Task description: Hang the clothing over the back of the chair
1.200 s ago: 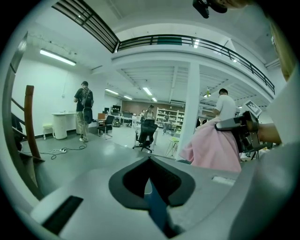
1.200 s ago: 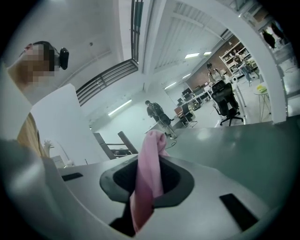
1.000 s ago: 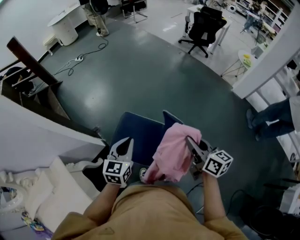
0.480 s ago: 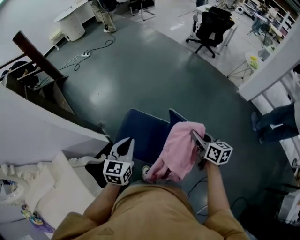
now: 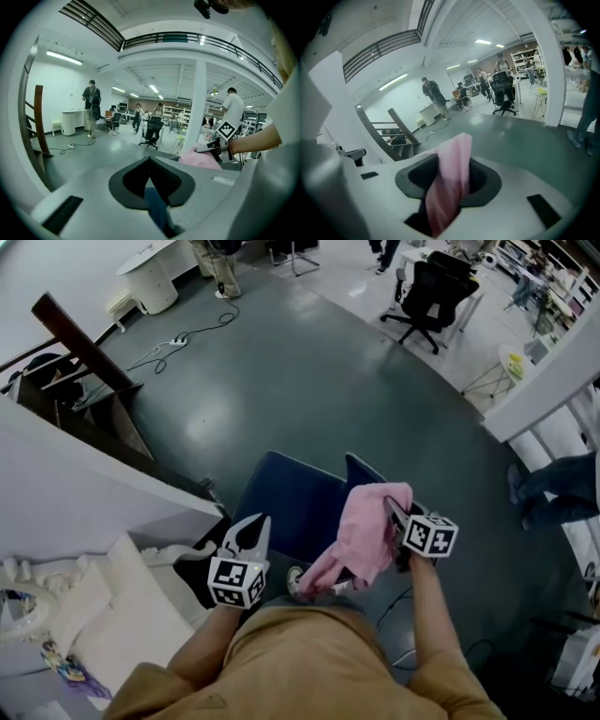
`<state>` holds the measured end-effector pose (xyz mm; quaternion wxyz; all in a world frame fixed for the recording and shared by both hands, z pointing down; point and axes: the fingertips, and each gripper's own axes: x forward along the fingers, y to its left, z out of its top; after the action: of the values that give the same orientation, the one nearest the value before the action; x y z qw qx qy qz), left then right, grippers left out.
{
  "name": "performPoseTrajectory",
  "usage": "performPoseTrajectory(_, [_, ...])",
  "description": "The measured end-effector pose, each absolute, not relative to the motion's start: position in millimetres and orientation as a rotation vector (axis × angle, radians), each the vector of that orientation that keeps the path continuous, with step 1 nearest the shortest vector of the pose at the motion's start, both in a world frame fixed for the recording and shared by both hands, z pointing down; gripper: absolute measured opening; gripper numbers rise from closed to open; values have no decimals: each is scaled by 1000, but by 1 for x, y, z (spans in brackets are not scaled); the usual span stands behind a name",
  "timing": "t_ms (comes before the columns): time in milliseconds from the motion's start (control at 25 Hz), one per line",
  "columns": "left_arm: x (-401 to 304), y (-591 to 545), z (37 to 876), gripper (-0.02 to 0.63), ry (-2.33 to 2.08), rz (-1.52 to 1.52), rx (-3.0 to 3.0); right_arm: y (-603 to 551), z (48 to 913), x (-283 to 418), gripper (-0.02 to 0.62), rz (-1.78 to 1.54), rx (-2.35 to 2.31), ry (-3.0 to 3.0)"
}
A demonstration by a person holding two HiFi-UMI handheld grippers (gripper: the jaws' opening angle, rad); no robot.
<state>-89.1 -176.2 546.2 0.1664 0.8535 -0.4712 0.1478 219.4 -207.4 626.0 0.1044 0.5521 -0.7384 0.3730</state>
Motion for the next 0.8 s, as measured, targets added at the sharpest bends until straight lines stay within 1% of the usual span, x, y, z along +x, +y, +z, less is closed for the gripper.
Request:
performPoseTrajectory(80, [-92,-176,548,3,-1343,421,2425,-210,628,215,144,1079,1624,-2165])
performPoseTrajectory(200, [-96,-176,551,3,-1341,420,2414,-213,634,211,159,1091,1604,-2139])
performPoseTrajectory(280, [-99,-175,553,3,-1338,415,2409,-215,640,212,193,1120,1597,-2108])
performPoseTrajectory(320, [-100,-175,553,3,-1335,412,2407,-215,642,212,222,1124,1594,-2095])
performPoseTrajectory(520, [-101,-175,555,3,-1320,398,2407,-224,652,197,256,1070,1522,-2045])
performPoseTrajectory(680, [-100,-177,555,4,-1305,385,2410,-228,662,190,332,1059,1500,-1979])
performPoseTrajectory(800, [-107,-178,559,4,-1301,381,2404,-228,663,191,355,1099,1539,-1969])
